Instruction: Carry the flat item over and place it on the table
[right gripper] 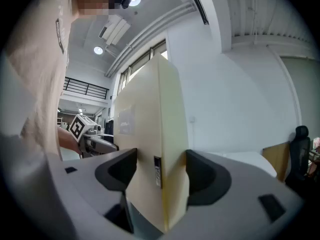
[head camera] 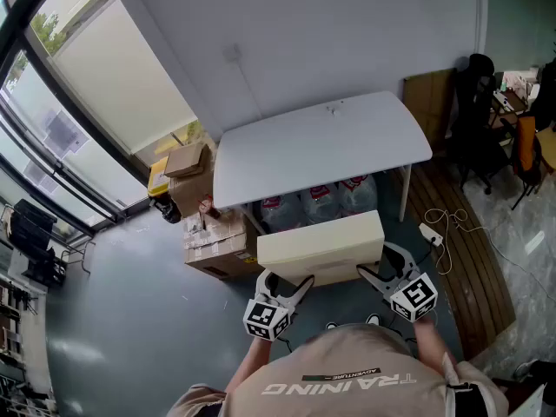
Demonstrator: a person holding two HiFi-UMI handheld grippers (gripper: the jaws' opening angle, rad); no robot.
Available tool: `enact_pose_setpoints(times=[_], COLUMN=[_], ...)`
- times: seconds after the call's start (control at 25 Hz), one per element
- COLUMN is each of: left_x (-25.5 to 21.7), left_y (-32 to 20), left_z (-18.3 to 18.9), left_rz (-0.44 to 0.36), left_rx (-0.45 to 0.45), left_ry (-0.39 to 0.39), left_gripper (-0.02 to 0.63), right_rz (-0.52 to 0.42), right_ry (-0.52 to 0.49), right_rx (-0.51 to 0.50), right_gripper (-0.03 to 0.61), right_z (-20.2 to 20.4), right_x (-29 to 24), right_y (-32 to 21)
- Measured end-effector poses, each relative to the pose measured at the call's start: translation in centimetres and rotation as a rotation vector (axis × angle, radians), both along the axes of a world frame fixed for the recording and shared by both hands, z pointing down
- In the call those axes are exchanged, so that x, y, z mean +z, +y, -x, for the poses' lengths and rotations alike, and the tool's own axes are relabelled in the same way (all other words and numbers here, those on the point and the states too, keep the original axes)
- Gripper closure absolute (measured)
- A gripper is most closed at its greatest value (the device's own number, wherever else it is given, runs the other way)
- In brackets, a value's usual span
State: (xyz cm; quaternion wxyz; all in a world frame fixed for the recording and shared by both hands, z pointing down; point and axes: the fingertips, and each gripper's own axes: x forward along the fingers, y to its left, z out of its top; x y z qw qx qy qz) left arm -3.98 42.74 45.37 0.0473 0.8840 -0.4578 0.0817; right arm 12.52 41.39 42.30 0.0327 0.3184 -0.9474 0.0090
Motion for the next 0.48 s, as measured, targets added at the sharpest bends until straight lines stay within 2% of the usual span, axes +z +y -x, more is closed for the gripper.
enact_pose_setpoints(times=[0.48], left_x=[-0.1], left_y=[0.2], left_z=[1.6], left_rz=[0.018], left_rx=[-0.043], left_ry=[0.009], left_gripper=[0.258], right_rz=[0.011], right_ry=[0.02], right_rx=[-0.051], right_gripper=[0.295], right_z=[1.8], right_x=[-0.4], right_y=[-0.6])
